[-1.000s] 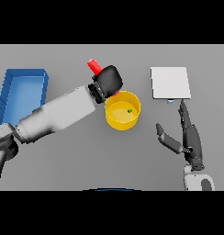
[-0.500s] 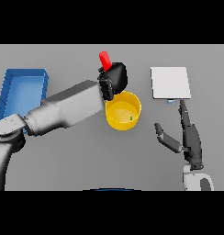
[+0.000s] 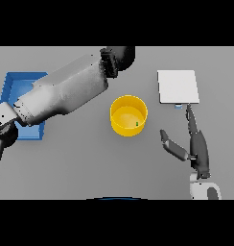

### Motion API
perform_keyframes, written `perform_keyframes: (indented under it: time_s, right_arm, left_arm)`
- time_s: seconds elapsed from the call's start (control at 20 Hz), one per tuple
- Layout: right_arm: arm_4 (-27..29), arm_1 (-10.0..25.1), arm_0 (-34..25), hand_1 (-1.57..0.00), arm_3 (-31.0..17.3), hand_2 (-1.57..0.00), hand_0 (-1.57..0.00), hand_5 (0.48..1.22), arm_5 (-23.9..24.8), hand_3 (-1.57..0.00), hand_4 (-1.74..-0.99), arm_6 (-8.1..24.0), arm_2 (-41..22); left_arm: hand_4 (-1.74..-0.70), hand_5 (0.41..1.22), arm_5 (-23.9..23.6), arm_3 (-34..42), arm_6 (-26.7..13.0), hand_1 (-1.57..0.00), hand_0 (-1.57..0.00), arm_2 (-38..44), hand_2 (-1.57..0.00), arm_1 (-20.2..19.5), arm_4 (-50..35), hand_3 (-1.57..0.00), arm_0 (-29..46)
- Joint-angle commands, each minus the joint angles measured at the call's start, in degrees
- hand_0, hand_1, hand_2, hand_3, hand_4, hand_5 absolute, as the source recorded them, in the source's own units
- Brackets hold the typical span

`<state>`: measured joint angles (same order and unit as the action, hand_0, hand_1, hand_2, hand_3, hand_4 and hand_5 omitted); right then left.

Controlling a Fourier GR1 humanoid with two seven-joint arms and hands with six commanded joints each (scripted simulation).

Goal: Pick up the red beaker and tilt it to pour out 1 green nut into yellow bowl. Pick up the yellow bowl and place it on the metallic measuring scale.

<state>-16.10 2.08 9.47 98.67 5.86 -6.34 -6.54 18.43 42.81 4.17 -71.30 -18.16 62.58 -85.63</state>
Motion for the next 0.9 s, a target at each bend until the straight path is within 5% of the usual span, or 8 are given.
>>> perform_keyframes:
  time_s: [0.0,0.05,0.3,0.5,0.75,0.85]
  right_arm:
    - [0.08,-0.06,-0.04,0.00,0.33,0.00,0.00,0.594,-0.18,0.00,-1.190,-0.39,-0.21]
    - [0.57,-0.06,-0.02,0.00,0.56,0.00,0.00,0.596,-0.52,0.00,-1.186,-0.40,-0.16]
    - [3.81,-0.09,-1.45,0.00,-0.30,0.00,0.00,0.597,-2.19,0.00,-1.193,-0.47,0.85]
    - [4.40,0.52,-1.19,0.00,-0.67,0.00,0.00,0.592,-2.96,0.00,-1.222,-1.32,1.01]
    - [4.80,1.60,-1.80,0.00,-1.78,0.00,0.00,0.586,-3.74,0.00,-1.222,-2.34,1.38]
    - [3.95,1.47,-2.18,0.00,-2.63,0.00,0.00,0.591,-3.48,0.00,-1.223,-2.68,0.95]
  left_arm:
    - [-1.69,1.221,-0.81,-1.10,-0.13,-1.57,-1.57,1.47,-1.43,-0.65,-0.90,-1.27,-1.63]
    - [-1.70,1.221,-1.37,-2.30,0.39,-1.57,-1.57,2.87,-1.46,-1.40,-2.16,-1.04,-3.08]
    - [-1.72,1.221,-2.71,-12.61,-2.39,-1.57,-1.57,12.50,-1.53,-4.04,-11.03,-1.40,-7.98]
    - [-1.73,1.221,-5.98,-18.57,-11.08,-1.57,-1.57,25.31,-1.56,-8.89,-24.04,-1.36,-5.12]
    - [-1.74,1.221,-13.41,-15.85,-12.47,-1.57,-1.57,36.23,-1.57,-16.70,-39.24,-1.43,4.60]
    - [-1.74,1.221,-16.76,-11.50,-17.57,-1.57,-1.57,38.94,-1.57,-19.37,-43.88,-1.41,9.76]
